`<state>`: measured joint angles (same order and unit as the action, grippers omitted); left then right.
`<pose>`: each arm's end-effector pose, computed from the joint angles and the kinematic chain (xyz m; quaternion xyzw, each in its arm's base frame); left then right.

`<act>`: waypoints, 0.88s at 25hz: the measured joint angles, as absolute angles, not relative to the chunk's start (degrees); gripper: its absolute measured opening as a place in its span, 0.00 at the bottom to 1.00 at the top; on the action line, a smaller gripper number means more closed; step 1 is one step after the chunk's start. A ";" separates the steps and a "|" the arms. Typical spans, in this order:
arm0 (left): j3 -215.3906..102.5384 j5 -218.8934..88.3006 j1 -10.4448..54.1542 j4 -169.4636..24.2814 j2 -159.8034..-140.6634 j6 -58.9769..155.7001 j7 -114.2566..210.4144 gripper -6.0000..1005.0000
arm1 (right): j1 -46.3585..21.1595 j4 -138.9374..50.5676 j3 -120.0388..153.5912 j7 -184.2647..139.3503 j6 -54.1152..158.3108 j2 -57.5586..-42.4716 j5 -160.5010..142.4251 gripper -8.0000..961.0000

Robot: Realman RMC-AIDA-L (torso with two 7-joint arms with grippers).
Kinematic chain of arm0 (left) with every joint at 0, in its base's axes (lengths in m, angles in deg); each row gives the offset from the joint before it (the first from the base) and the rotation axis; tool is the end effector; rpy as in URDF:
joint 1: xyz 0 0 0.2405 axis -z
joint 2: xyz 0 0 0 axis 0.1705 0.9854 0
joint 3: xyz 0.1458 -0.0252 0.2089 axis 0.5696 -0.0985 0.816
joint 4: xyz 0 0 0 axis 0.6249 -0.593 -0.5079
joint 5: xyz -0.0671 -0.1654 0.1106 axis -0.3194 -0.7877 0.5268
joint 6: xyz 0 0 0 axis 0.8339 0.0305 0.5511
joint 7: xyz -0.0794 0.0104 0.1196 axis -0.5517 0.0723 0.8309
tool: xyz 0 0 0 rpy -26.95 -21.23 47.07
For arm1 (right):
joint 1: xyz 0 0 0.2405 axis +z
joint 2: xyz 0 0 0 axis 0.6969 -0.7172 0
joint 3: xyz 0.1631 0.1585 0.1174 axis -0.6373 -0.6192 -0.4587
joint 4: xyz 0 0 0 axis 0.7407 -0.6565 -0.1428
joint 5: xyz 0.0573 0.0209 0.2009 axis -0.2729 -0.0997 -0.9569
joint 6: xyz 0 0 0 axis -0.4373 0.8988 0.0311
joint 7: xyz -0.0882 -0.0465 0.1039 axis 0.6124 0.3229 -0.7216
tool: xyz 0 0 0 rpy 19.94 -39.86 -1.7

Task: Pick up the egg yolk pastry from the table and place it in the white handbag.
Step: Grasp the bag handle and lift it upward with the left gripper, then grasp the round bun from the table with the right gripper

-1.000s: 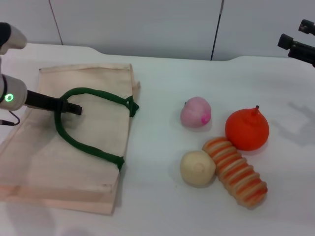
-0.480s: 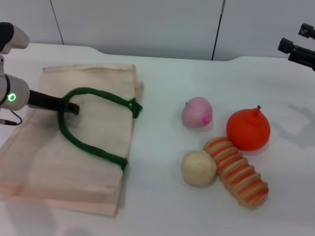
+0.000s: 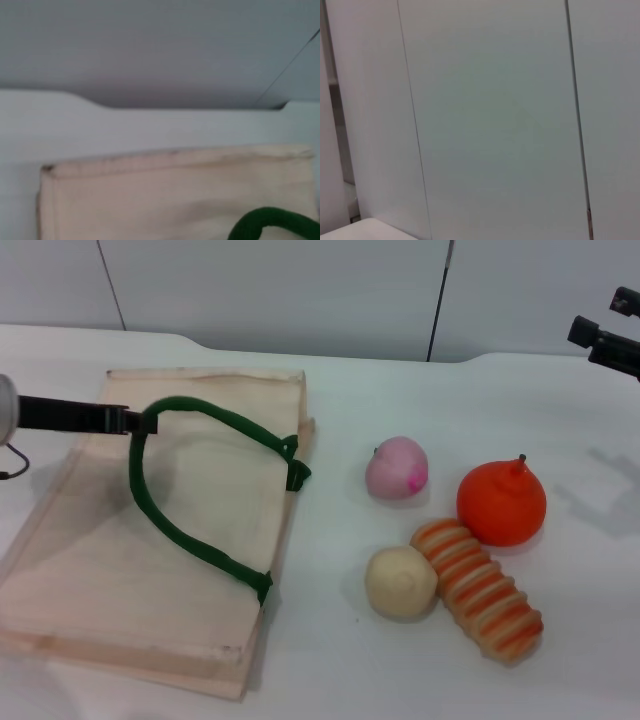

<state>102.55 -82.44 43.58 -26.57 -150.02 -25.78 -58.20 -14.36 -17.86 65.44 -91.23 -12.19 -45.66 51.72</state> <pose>-0.2997 0.3973 0.0789 -0.8162 -0.5020 -0.1107 0.2639 0.2692 0.3890 0.0740 -0.8652 0.2029 0.3328 0.3155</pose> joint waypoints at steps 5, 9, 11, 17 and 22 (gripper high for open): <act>102.54 -90.43 40.91 -24.35 -149.29 -33.35 -55.67 0.13 | -14.38 -17.88 65.41 -91.21 -12.58 -45.67 51.71 0.93; 102.54 -93.20 39.42 -24.26 -148.81 -35.18 -54.99 0.13 | -14.39 -17.83 65.56 -91.52 -12.94 -45.67 52.10 0.93; 102.54 -93.66 39.12 -24.26 -148.70 -35.36 -54.71 0.13 | -14.39 -17.73 65.42 -91.79 -13.70 -45.66 53.20 0.93; 102.55 -97.02 38.16 -24.60 -148.23 -36.84 -54.08 0.13 | -13.84 -14.93 65.32 -96.56 -18.90 -44.86 61.84 0.93; 102.54 -100.28 37.00 -24.60 -148.05 -37.87 -53.50 0.14 | -13.78 -6.54 65.32 -103.44 -23.44 -45.94 75.03 0.93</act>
<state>102.54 -100.28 37.00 -24.60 -148.05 -37.87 -53.50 -13.78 -6.54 65.32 -103.44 -23.44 -45.94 75.03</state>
